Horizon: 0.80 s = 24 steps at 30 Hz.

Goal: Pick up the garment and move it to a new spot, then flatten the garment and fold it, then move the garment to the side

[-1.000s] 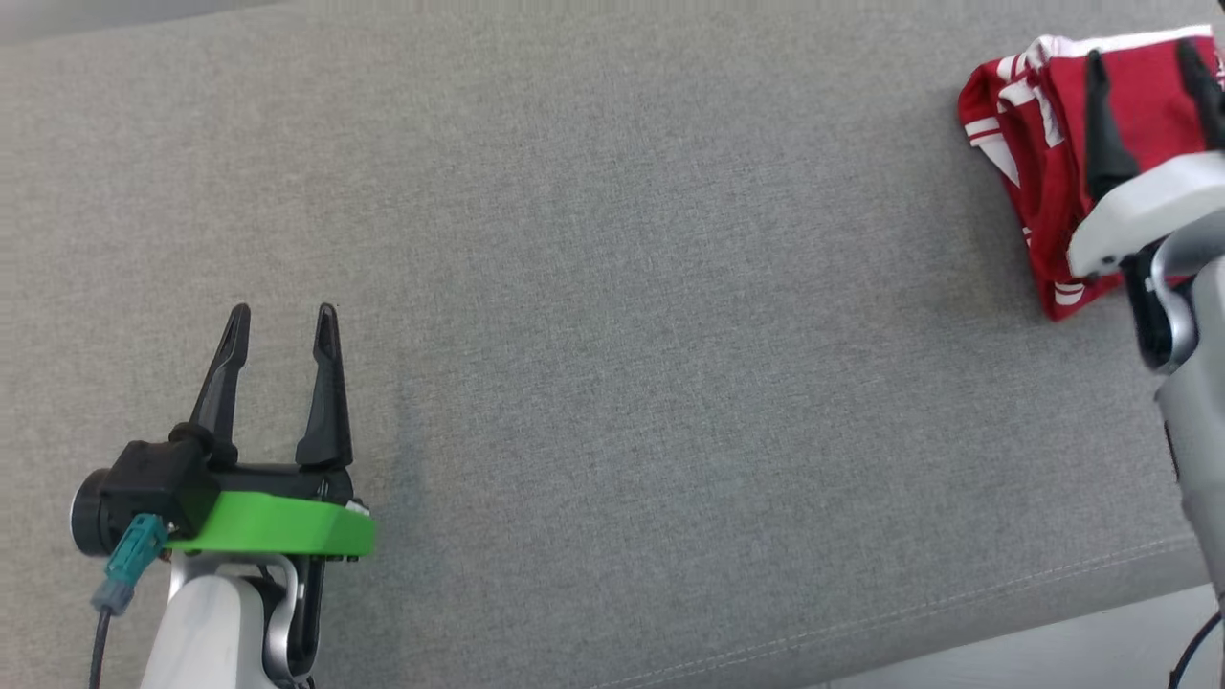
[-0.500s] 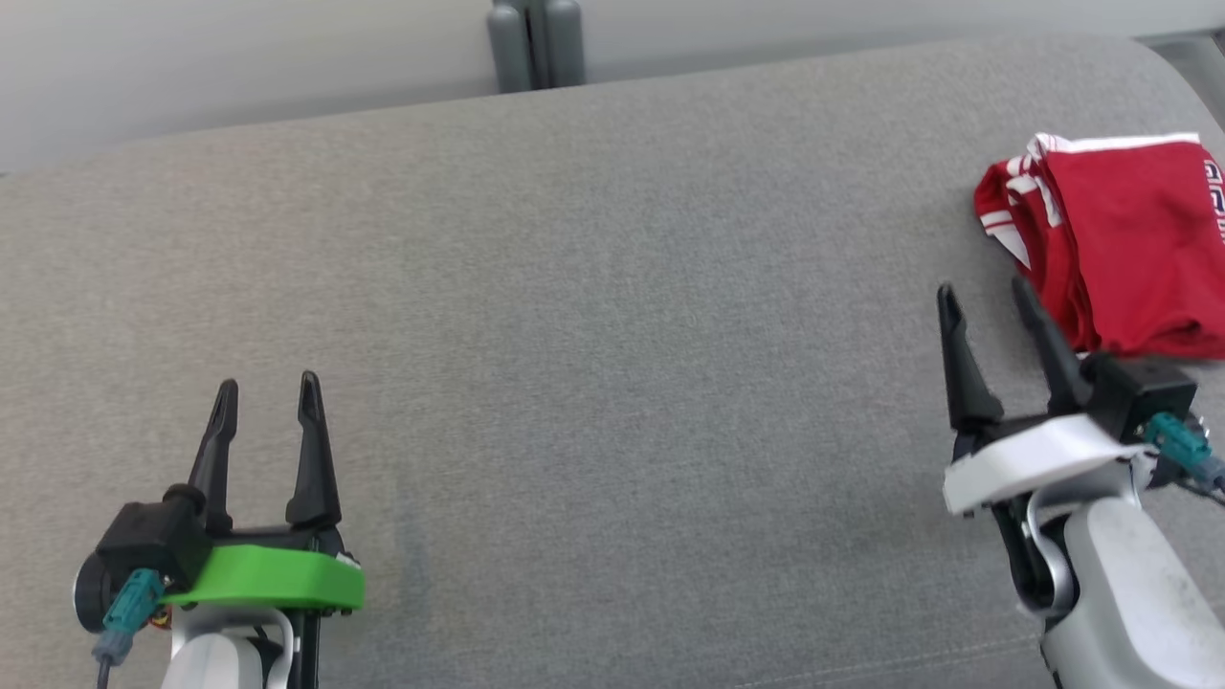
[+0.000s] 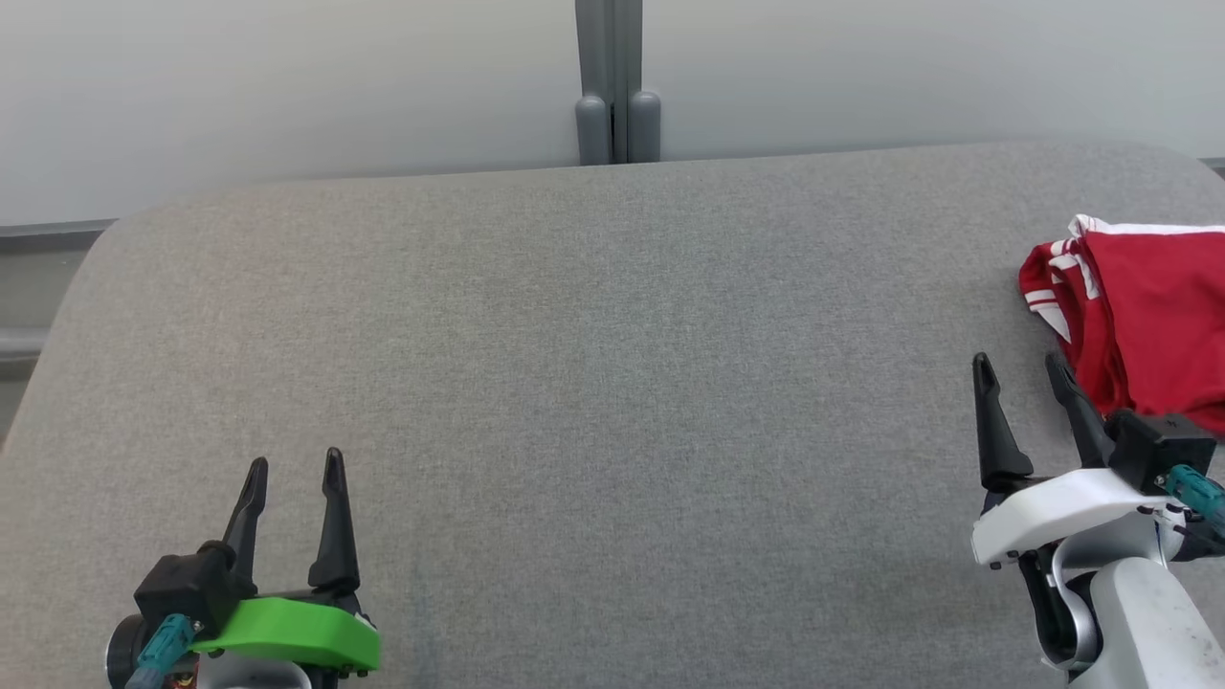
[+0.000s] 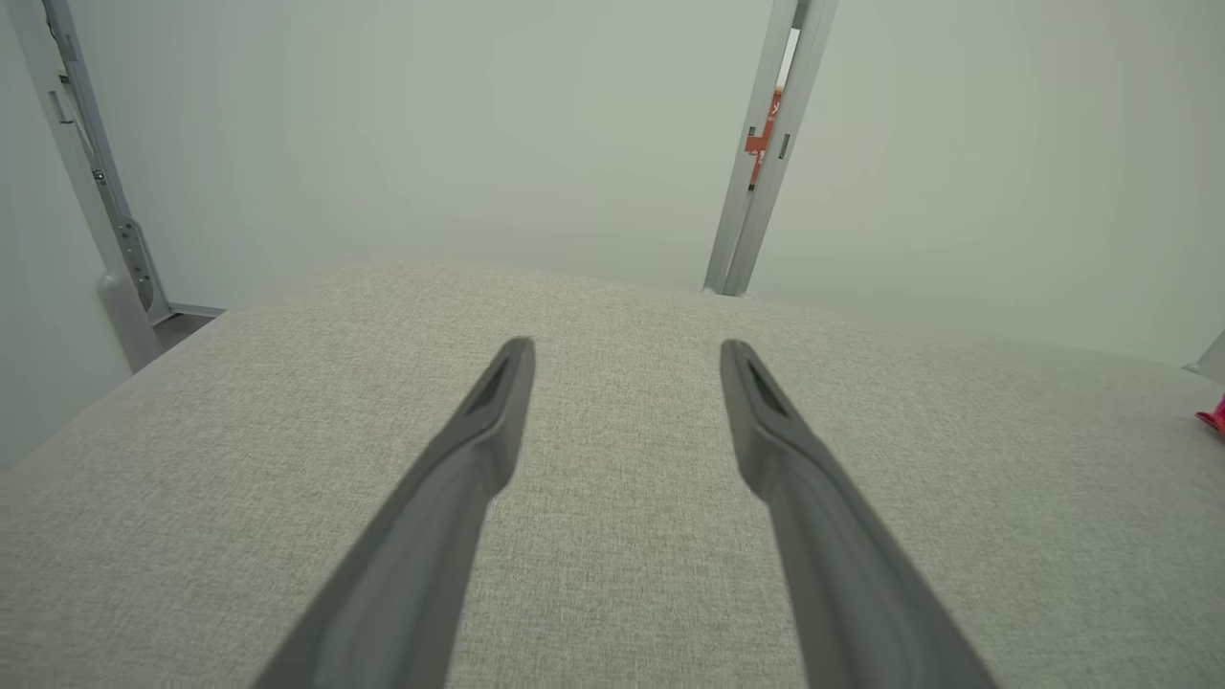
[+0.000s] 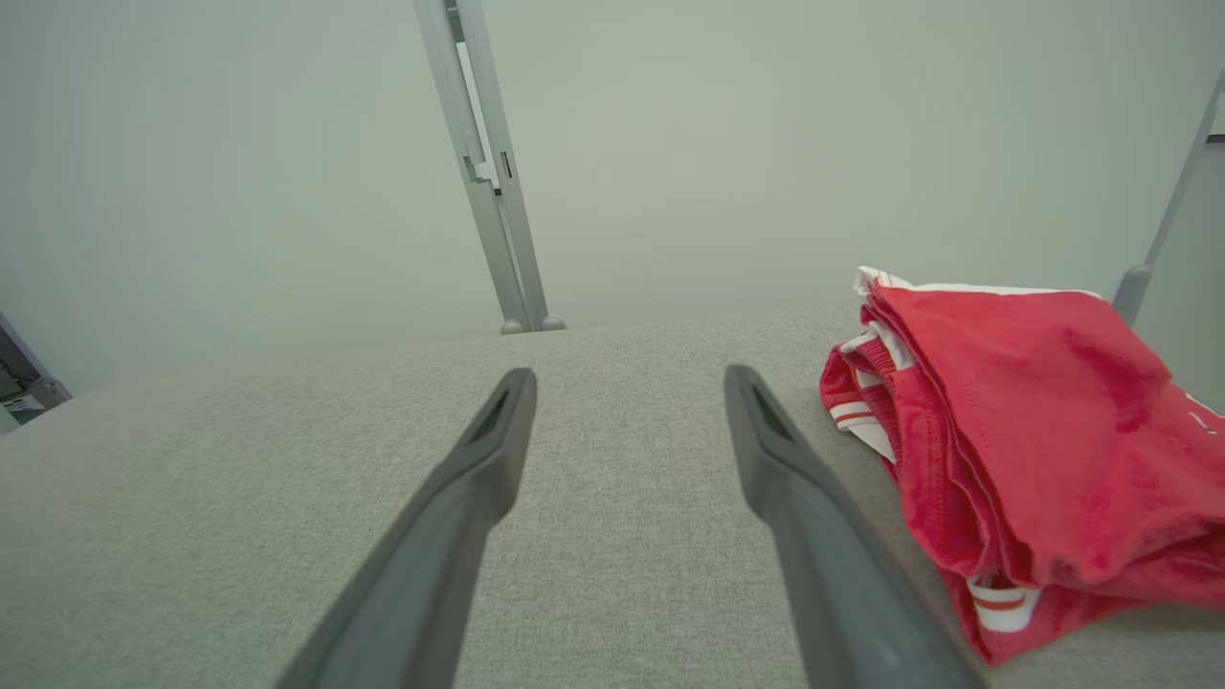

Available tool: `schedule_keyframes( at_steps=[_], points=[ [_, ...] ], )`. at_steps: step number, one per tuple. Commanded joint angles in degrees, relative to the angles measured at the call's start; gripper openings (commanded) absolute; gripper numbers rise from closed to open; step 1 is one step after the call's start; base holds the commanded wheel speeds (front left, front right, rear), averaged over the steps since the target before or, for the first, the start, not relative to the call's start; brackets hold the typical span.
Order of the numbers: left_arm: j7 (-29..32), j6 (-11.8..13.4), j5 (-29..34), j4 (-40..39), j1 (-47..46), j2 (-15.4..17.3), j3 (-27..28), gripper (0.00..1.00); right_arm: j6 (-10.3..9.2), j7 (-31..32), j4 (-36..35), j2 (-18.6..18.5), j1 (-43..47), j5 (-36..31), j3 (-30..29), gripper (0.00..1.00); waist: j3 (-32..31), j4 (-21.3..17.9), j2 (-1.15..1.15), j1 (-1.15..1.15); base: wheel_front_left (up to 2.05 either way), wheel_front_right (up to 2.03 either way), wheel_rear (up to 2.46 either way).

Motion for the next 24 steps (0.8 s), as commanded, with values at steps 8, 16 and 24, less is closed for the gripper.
schedule_keyframes(
  at_steps=[8,16,24],
  points=[
    [-0.1,-0.2,-0.7,1.4,-0.7,0.0,-0.8,1.0,-0.03,1.5,1.9,0.4,-1.6,-1.6,-0.8,1.0,-1.1,1.1,0.0,0.0,0.0,0.0,0.0],
    [-0.1,-0.1,-1.0,1.0,-1.7,0.0,-1.2,1.0,-0.03,1.2,2.8,0.8,-1.5,-1.4,-0.2,1.0,-0.6,1.1,0.0,0.0,0.0,0.0,0.0],
    [-0.1,0.4,-0.1,0.2,-1.5,0.0,-1.1,1.0,-0.03,0.7,3.1,1.3,-0.8,-1.4,-0.5,1.0,-0.2,1.0,0.0,0.0,0.0,0.0,0.0]
  ],
)
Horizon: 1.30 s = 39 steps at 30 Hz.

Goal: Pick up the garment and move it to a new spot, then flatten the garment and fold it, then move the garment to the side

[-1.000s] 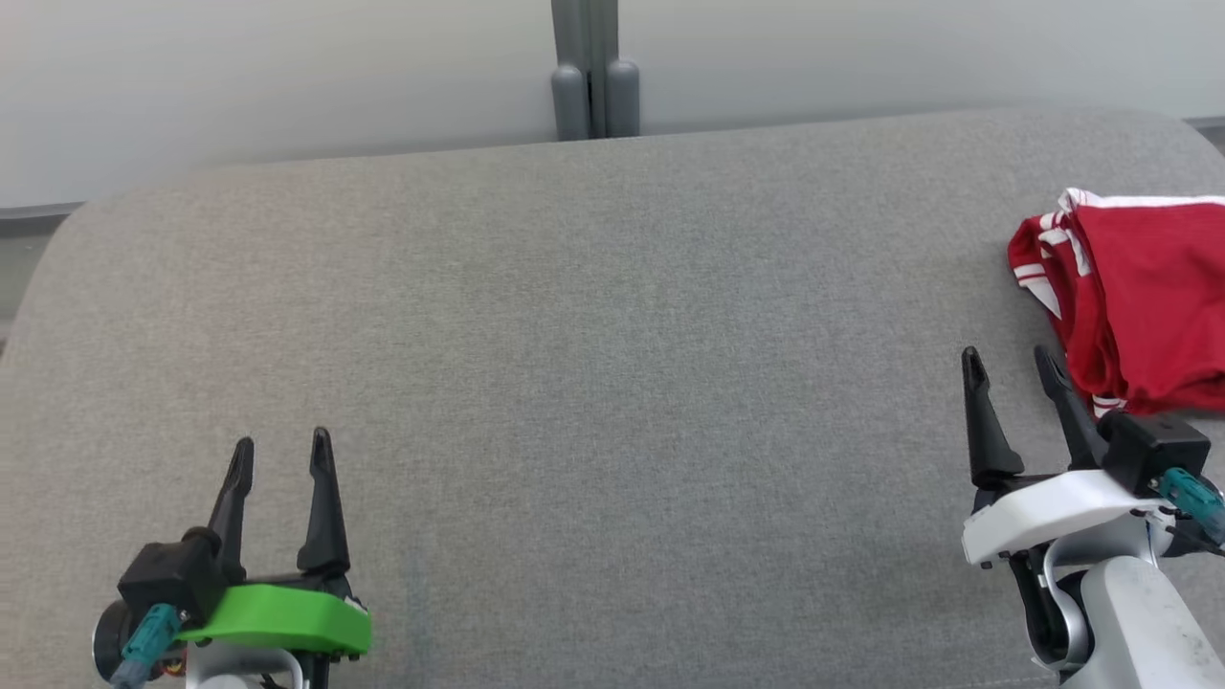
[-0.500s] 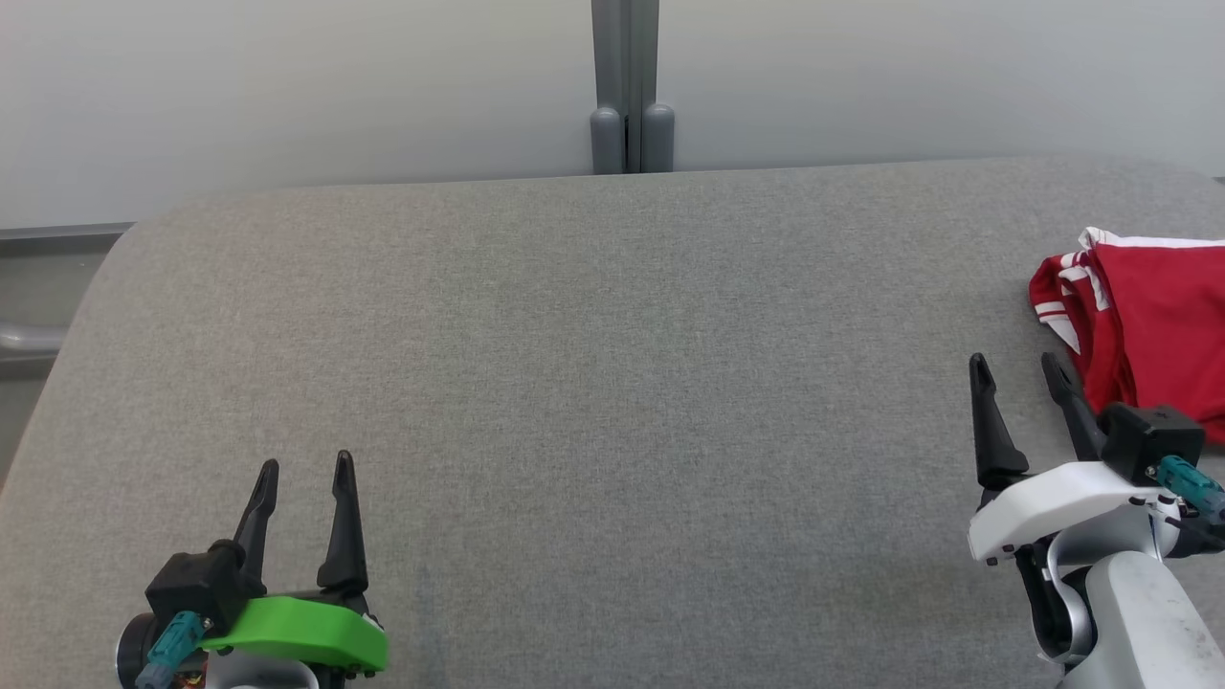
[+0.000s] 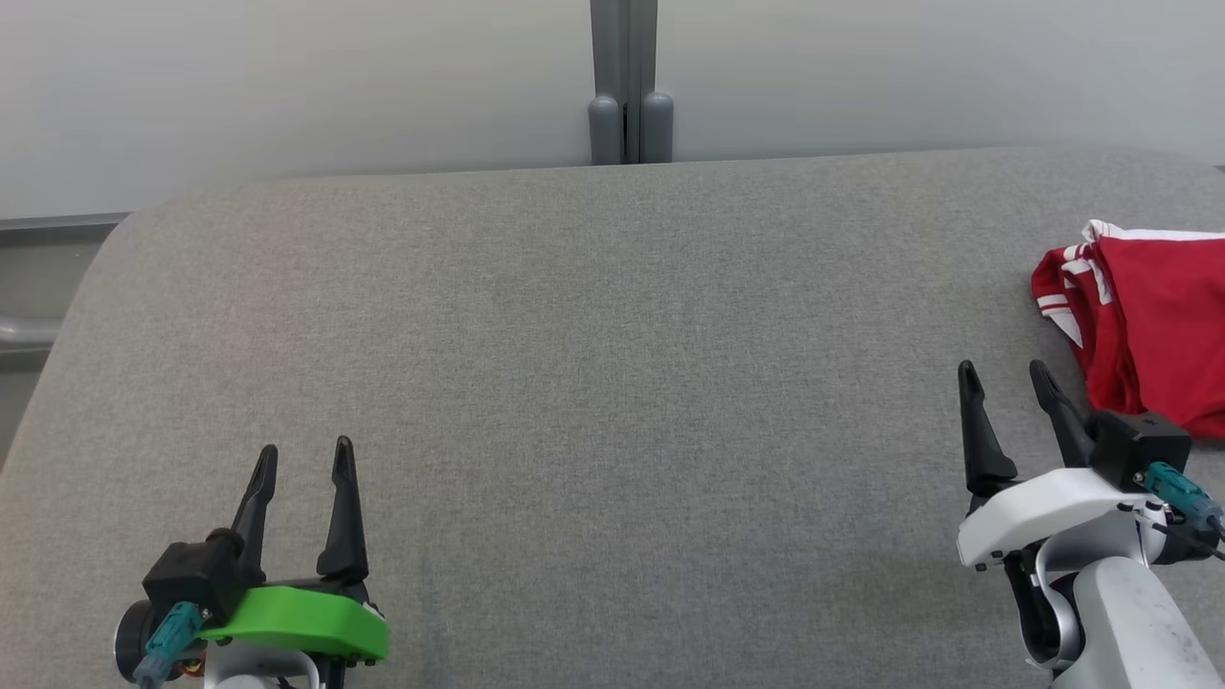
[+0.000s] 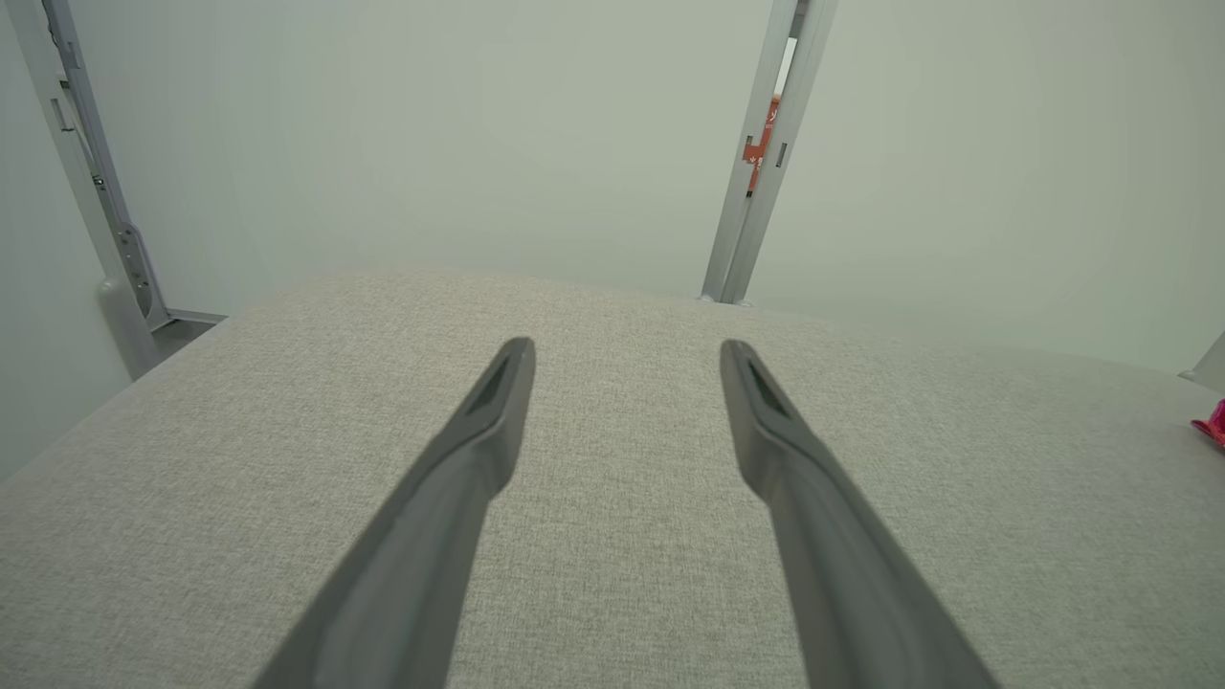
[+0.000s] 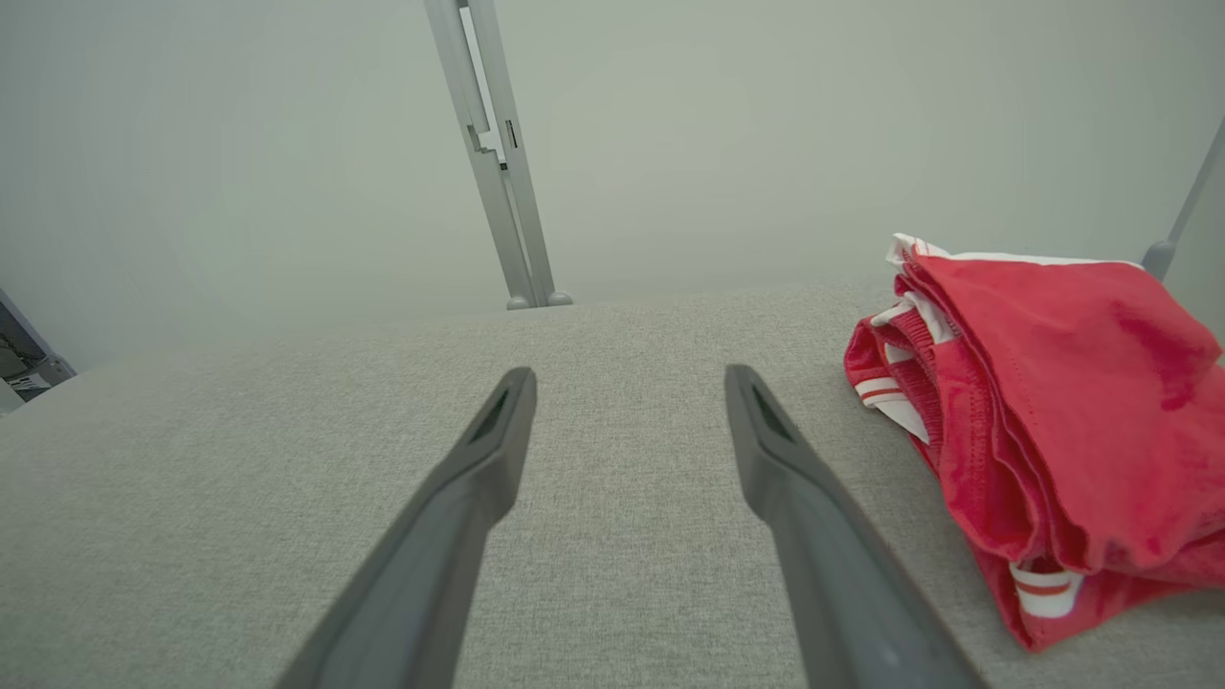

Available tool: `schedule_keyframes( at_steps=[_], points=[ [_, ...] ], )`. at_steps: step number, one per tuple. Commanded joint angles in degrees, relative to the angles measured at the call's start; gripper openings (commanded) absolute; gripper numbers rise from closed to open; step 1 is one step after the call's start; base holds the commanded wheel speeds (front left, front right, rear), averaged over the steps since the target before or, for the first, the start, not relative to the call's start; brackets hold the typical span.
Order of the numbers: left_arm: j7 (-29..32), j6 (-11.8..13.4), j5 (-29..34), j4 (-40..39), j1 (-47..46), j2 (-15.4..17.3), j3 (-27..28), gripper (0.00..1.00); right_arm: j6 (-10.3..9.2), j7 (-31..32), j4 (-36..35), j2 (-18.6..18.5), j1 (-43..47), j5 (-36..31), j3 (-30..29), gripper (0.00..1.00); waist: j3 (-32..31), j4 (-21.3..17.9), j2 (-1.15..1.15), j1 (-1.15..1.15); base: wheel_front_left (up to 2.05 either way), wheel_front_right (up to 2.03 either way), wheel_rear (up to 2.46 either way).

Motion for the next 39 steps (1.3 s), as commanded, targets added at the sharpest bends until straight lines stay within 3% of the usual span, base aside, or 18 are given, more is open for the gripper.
schedule_keyframes(
  at_steps=[1,5,6,12,39],
  points=[
    [-0.1,0.3,0.1,-0.2,-0.4,0.0,0.0,1.0,-0.03,-0.3,0.2,0.1,0.4,0.0,-0.1,1.0,0.1,0.0,0.0,0.0,0.0,0.0,0.0],
    [-0.1,0.7,0.2,-0.2,-0.6,0.1,-0.2,1.0,-0.03,-0.5,0.3,0.2,0.4,-0.2,0.1,1.0,0.4,0.1,0.0,0.0,0.0,0.0,0.0],
    [0.0,0.4,0.0,-0.1,0.0,0.0,-0.2,0.0,0.0,-0.1,0.2,0.3,0.0,0.0,0.0,0.0,0.4,0.1,0.0,0.0,0.0,0.0,0.0],
    [0.4,0.4,-0.2,3.0,1.8,-0.4,-0.1,0.0,0.0,0.2,3.2,1.3,2.6,0.4,0.1,0.0,0.4,0.1,0.0,0.0,0.0,0.0,0.0],
    [7.6,0.1,-26.4,1.6,0.2,-0.2,2.3,0.0,-0.01,5.8,0.5,2.1,3.3,27.2,-1.5,0.0,0.1,-0.6,0.0,0.0,0.0,0.0,0.0]
  ],
)
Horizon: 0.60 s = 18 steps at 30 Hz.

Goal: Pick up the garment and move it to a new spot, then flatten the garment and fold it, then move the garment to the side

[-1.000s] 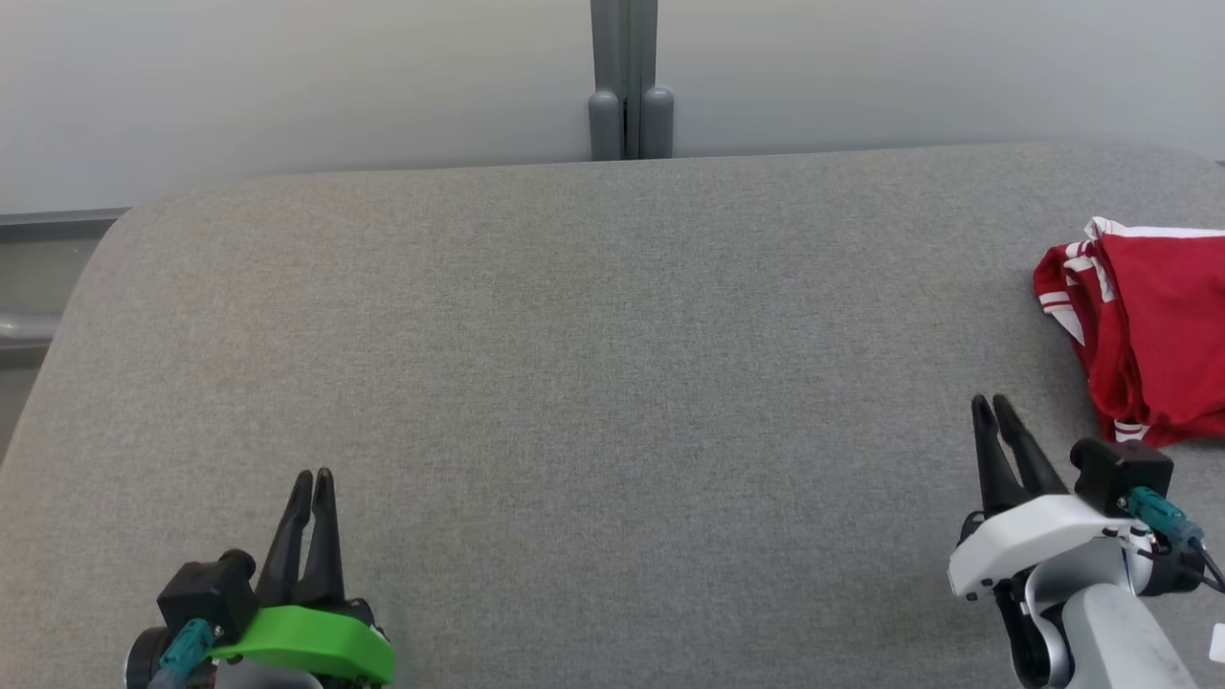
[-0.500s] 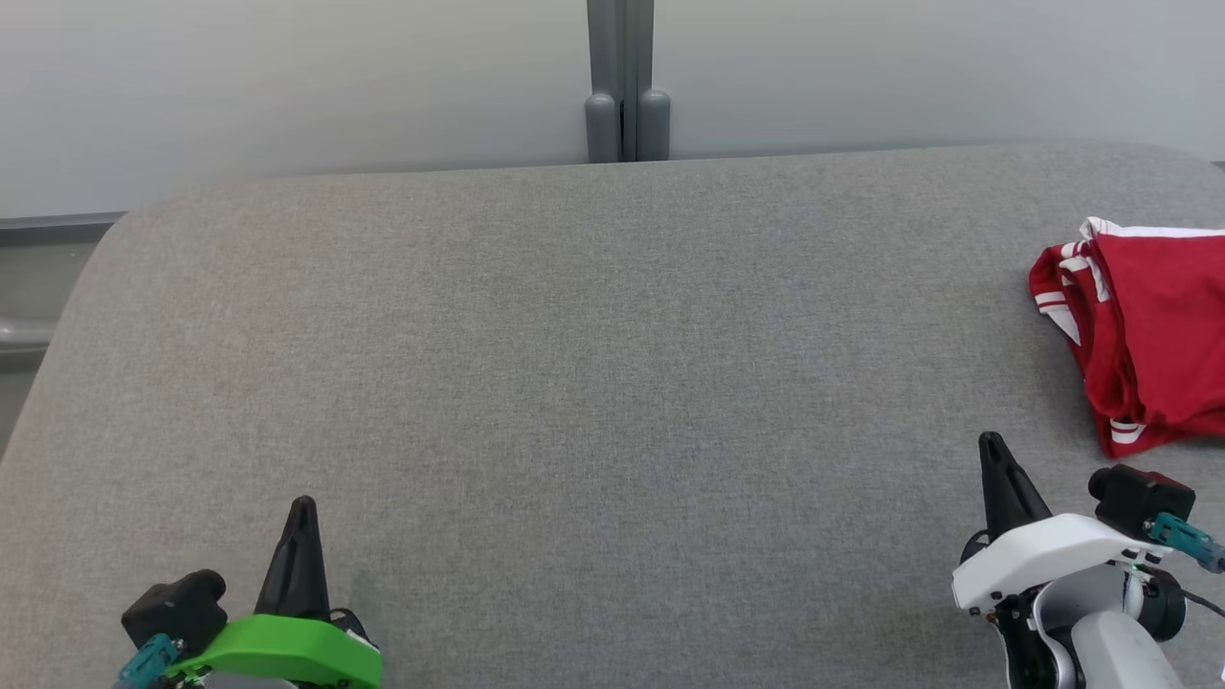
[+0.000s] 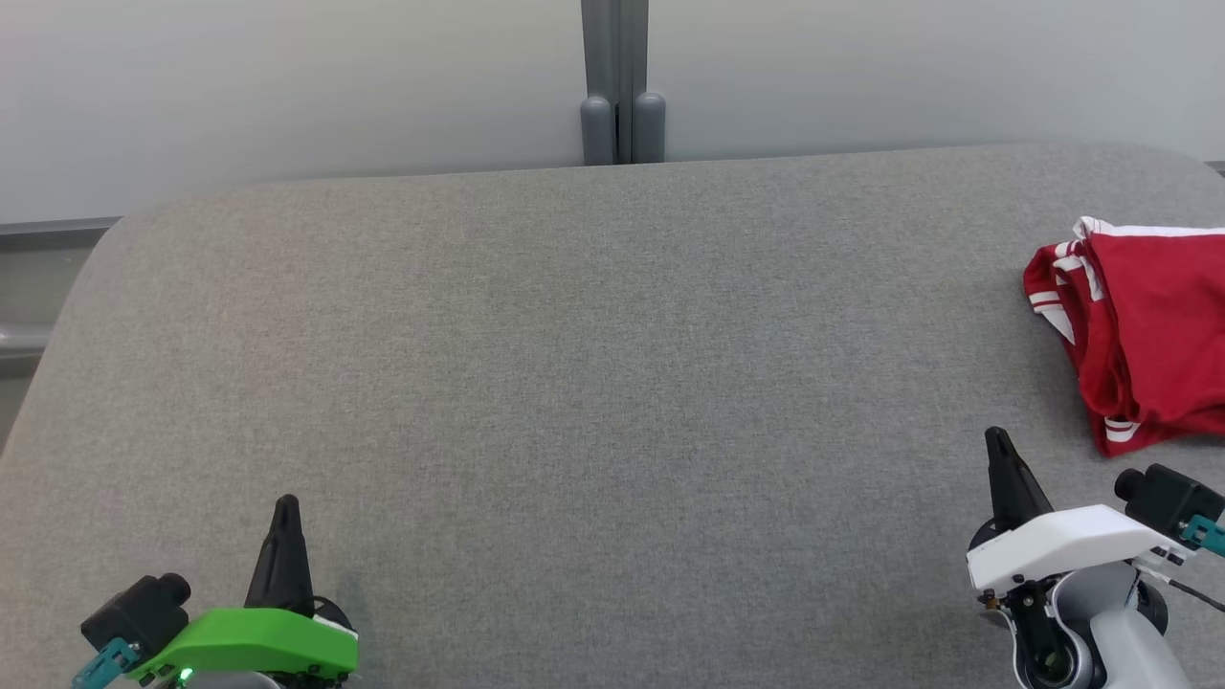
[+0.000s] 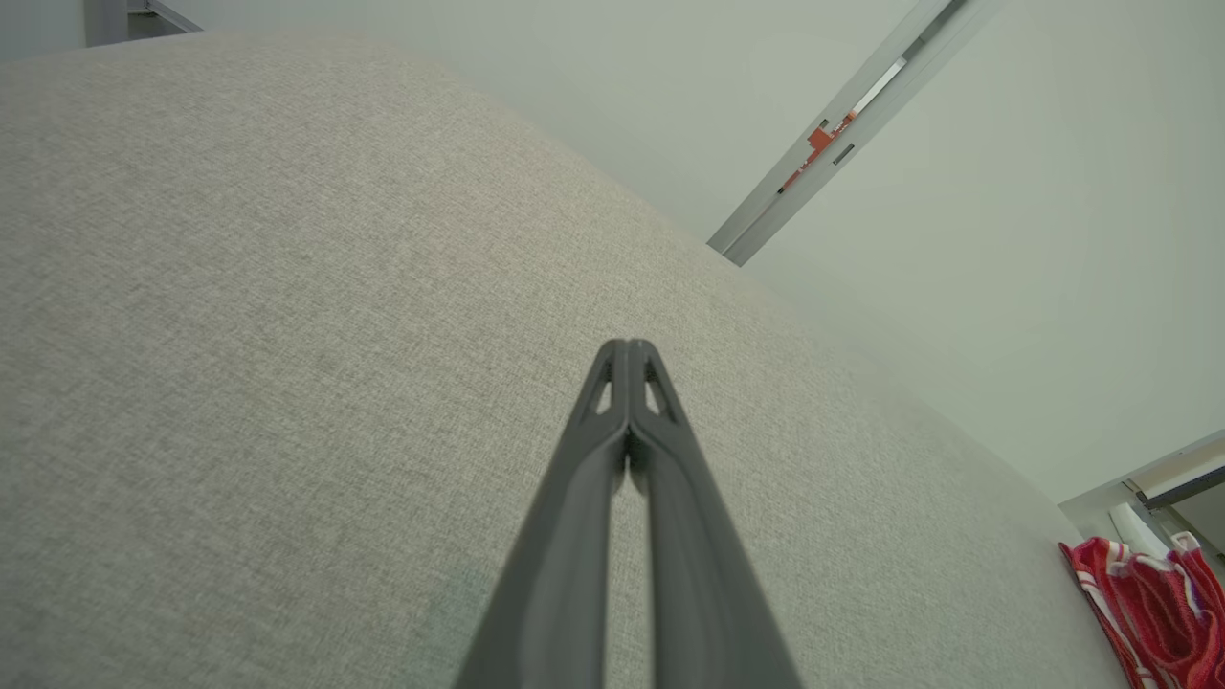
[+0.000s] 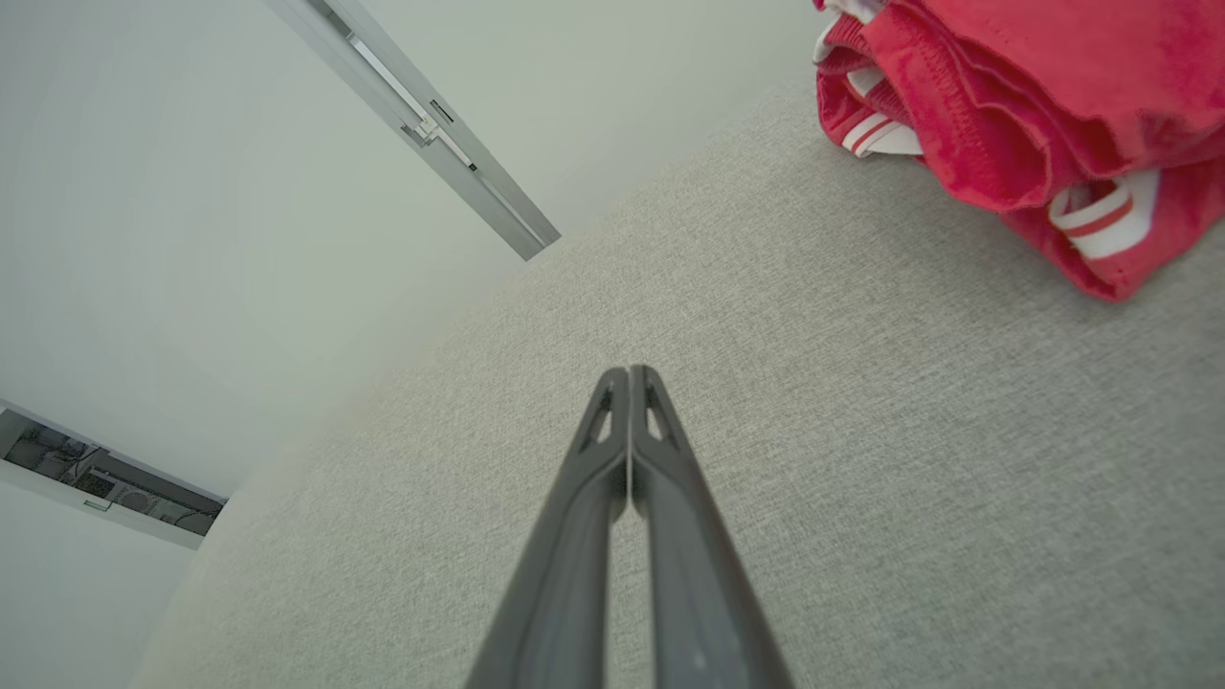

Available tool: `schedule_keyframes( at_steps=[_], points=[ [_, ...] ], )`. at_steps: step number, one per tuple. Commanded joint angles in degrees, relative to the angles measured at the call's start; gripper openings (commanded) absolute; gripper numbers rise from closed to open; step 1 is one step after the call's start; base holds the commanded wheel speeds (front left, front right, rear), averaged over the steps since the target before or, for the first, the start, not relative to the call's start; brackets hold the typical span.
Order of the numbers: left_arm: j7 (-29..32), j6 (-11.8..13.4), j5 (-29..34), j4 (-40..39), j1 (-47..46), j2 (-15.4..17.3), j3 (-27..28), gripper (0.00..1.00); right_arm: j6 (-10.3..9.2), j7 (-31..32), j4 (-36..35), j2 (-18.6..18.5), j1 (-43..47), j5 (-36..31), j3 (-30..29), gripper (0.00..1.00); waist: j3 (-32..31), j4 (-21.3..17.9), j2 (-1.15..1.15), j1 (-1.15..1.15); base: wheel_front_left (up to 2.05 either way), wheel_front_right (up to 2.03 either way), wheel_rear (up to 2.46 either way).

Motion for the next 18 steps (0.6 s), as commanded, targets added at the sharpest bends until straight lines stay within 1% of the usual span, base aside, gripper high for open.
schedule_keyframes(
  at_steps=[1,18],
  points=[
    [0.4,-0.3,-2.1,-1.0,-1.8,0.3,0.4,0.0,0.0,0.3,-1.1,-0.2,-0.3,2.1,-0.3,0.0,0.0,0.0,0.0,0.0,0.0,0.0,0.0],
    [3.8,-0.4,-14.4,-1.7,-2.6,0.4,1.5,0.0,0.01,3.0,-2.5,0.2,0.1,14.7,-1.0,0.0,-0.2,-0.4,0.0,0.0,0.0,0.0,0.0]
  ],
)
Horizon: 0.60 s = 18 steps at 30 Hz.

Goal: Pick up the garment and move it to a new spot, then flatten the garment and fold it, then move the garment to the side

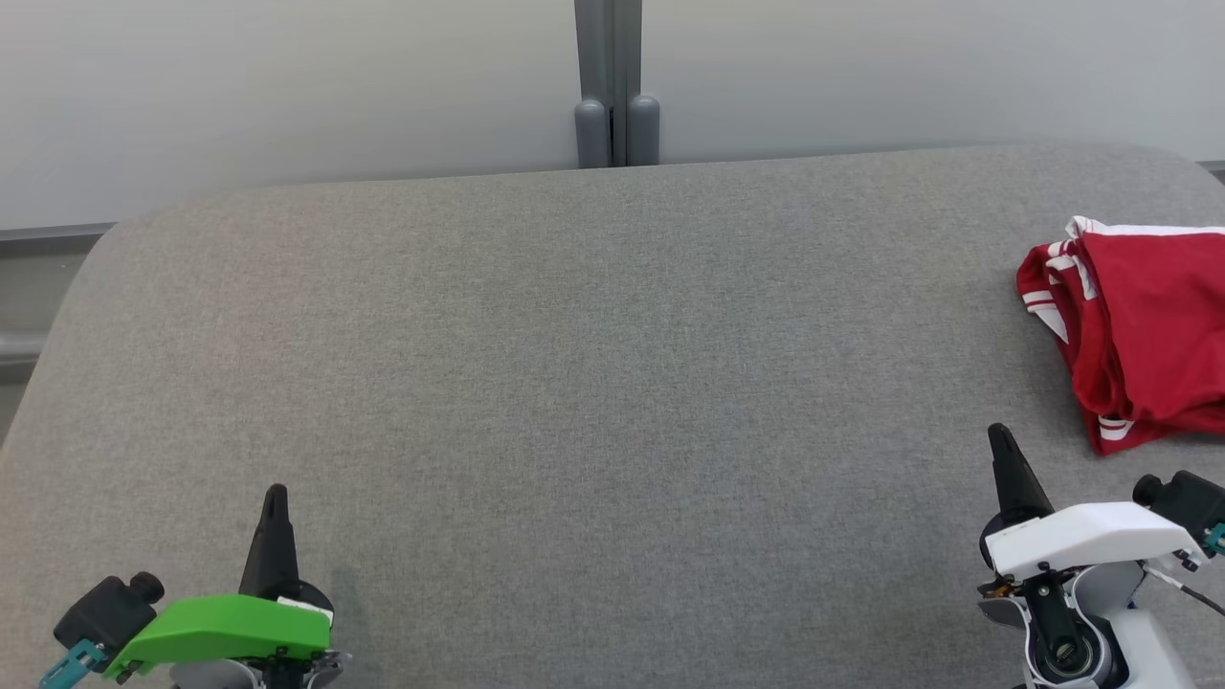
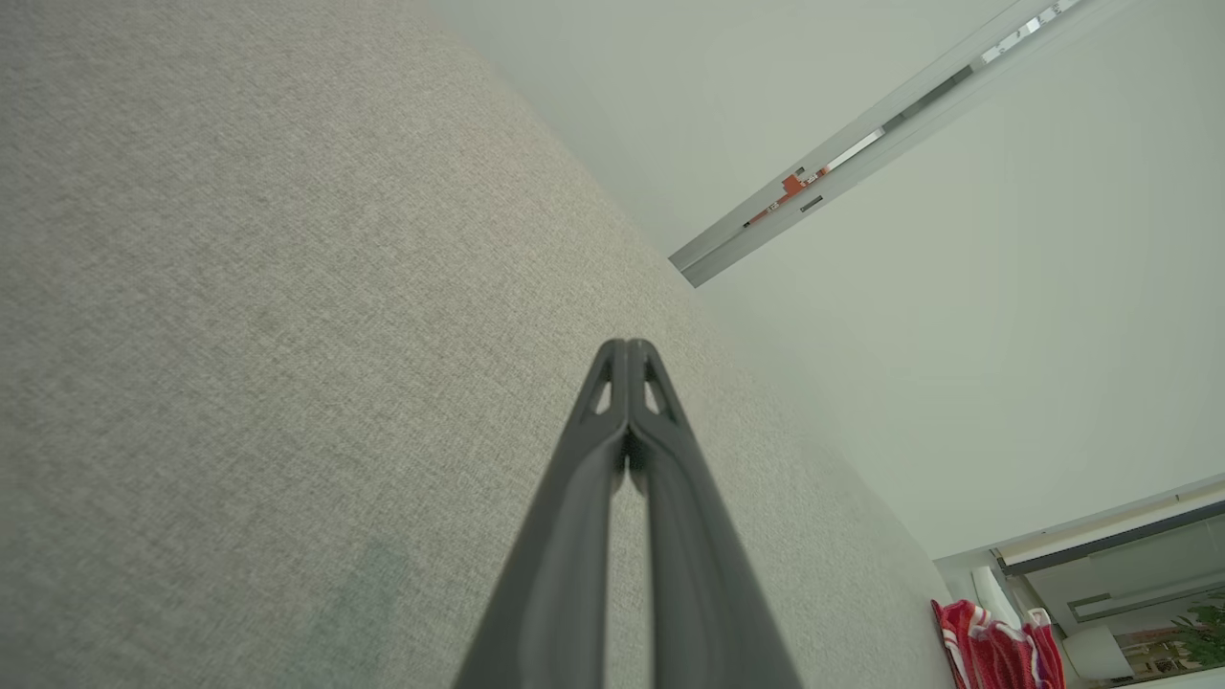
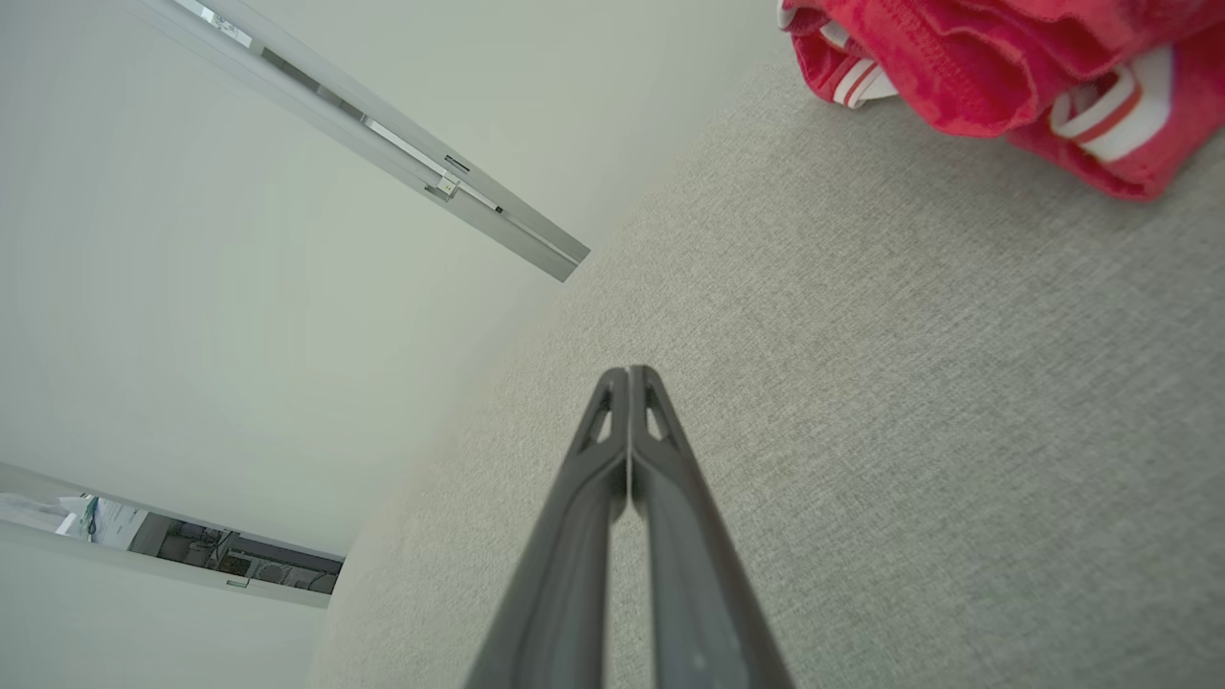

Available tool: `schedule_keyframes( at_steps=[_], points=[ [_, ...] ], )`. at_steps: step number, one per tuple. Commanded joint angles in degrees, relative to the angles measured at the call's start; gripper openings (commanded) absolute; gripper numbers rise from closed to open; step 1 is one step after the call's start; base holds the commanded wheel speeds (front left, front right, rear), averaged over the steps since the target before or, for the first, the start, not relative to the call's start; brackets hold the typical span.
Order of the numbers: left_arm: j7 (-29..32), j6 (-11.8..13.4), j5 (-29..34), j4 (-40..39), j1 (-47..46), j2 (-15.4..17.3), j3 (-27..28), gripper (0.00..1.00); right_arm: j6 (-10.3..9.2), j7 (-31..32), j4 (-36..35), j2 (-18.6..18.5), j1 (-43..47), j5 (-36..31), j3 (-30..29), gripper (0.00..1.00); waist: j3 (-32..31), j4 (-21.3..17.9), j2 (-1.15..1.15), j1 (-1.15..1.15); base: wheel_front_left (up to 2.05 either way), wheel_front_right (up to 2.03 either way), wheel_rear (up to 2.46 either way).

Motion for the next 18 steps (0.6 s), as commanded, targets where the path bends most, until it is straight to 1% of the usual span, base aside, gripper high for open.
schedule_keyframes(
  at_steps=[1,18],
  points=[
    [0.4,-0.1,-1.6,-0.9,-1.6,0.3,0.4,0.0,0.03,0.4,-1.0,-0.1,0.0,1.8,-0.2,0.0,0.0,0.0,0.0,0.0,0.0,0.0,0.0],
    [3.3,-0.3,-12.0,-1.5,-2.3,0.4,1.3,0.0,0.03,2.7,-2.1,0.2,0.3,12.4,-0.9,0.0,-0.2,-0.4,0.0,0.0,0.0,0.0,0.0]
  ],
)
